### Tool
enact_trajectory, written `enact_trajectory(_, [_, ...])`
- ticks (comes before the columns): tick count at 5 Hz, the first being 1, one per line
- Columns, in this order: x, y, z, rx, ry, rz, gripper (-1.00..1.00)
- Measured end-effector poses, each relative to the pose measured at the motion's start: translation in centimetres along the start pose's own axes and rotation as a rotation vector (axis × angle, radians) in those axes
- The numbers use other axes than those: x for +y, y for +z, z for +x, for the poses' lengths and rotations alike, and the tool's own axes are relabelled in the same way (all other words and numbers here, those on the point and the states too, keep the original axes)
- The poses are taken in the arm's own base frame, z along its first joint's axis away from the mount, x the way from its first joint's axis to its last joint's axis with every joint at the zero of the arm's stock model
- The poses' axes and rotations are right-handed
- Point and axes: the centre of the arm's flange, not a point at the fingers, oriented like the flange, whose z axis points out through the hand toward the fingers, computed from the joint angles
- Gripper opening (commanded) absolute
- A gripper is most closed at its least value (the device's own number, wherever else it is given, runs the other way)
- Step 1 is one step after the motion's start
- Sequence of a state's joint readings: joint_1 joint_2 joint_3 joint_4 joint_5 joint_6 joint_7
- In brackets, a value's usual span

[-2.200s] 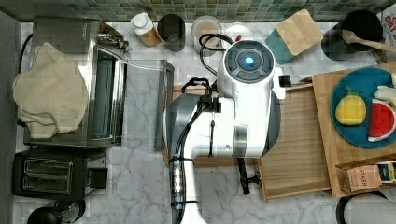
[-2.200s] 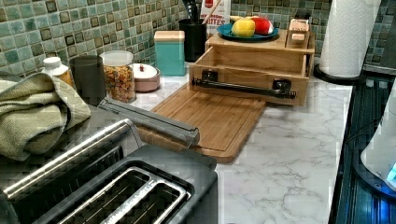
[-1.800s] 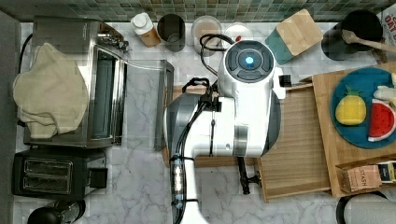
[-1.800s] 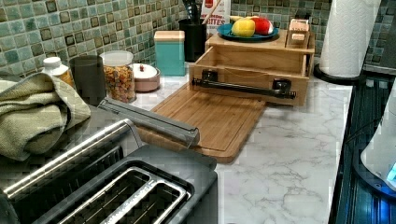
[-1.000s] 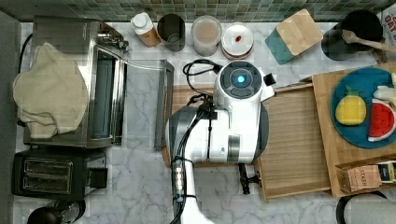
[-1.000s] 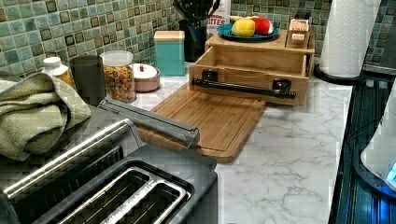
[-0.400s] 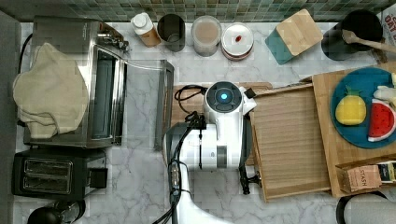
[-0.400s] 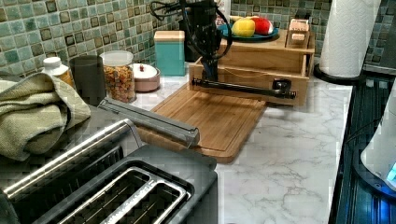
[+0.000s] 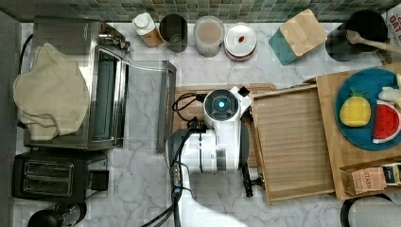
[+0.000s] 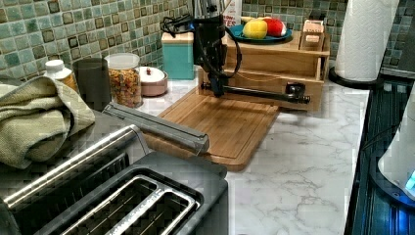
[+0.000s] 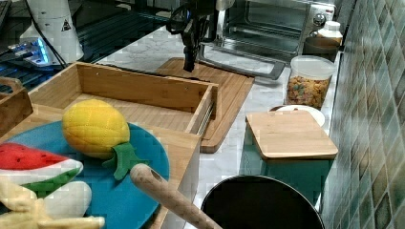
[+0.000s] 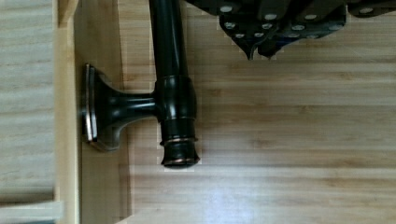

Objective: Close the drawer.

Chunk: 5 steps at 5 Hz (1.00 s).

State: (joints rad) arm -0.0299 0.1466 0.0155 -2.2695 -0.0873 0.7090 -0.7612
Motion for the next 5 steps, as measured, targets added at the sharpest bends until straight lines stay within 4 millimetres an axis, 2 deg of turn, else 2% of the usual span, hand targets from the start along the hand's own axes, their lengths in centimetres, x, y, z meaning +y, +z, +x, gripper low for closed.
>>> enact_trajectory(2, [0.0, 2.2, -1.0, -0.072, -0.001, 0.0, -1.0])
enact_trajectory(3, [0.3, 2.7, -1.5, -0.109, -0.028, -0.036, -1.0])
enact_trajectory(5, [2.4, 3.1, -1.9, -0.121, -0.074, -0.044, -1.0])
